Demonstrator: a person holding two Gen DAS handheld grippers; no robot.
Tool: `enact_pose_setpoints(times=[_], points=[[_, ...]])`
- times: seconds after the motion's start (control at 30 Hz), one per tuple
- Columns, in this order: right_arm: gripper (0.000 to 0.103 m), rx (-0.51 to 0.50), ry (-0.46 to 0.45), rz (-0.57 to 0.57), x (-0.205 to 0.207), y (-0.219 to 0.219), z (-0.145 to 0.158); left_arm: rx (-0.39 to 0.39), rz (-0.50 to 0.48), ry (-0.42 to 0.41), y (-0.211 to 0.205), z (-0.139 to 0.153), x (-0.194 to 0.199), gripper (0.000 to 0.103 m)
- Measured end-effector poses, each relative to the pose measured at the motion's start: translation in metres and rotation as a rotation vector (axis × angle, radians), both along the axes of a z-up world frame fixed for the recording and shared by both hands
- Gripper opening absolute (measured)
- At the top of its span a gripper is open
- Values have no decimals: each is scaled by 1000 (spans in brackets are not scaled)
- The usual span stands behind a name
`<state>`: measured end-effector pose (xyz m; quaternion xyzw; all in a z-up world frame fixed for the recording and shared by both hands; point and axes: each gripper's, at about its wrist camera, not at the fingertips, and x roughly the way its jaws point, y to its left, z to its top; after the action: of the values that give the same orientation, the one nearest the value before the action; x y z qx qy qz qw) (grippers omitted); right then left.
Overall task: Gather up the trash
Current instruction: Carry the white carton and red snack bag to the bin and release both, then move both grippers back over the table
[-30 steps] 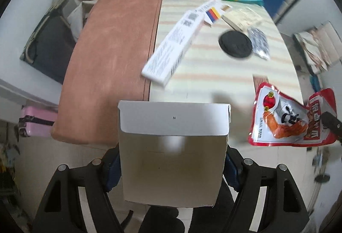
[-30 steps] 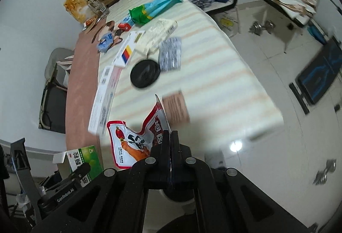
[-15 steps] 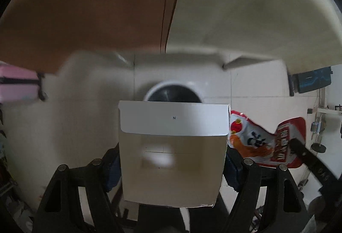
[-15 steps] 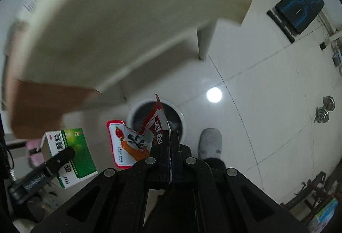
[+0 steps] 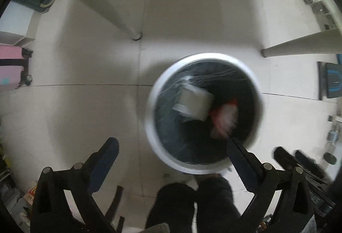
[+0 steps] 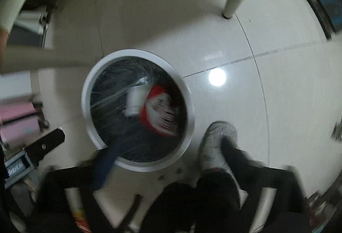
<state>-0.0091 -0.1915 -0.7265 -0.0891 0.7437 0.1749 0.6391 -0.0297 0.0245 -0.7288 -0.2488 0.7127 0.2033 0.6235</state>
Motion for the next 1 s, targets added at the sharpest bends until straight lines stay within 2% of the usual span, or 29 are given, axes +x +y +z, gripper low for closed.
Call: enact_pose_setpoints(times=[0.07, 0.23, 0.53, 0.77, 1.0], points=[[100, -34, -43, 59, -6, 4, 1, 24, 3, 10, 3, 0, -9, 103], [101, -82, -85, 117, -10, 11, 13, 56, 3, 18, -2, 14, -19, 103], [101, -103, -139, 170, -16, 18, 53, 84, -8, -6, -2, 63, -34, 103], [101, -102, -174, 186, -28, 15, 122, 82, 3, -30, -2, 127, -51, 103], [101, -79, -180, 193, -44, 11, 225, 76, -7, -53, -11, 217, -69, 103]])
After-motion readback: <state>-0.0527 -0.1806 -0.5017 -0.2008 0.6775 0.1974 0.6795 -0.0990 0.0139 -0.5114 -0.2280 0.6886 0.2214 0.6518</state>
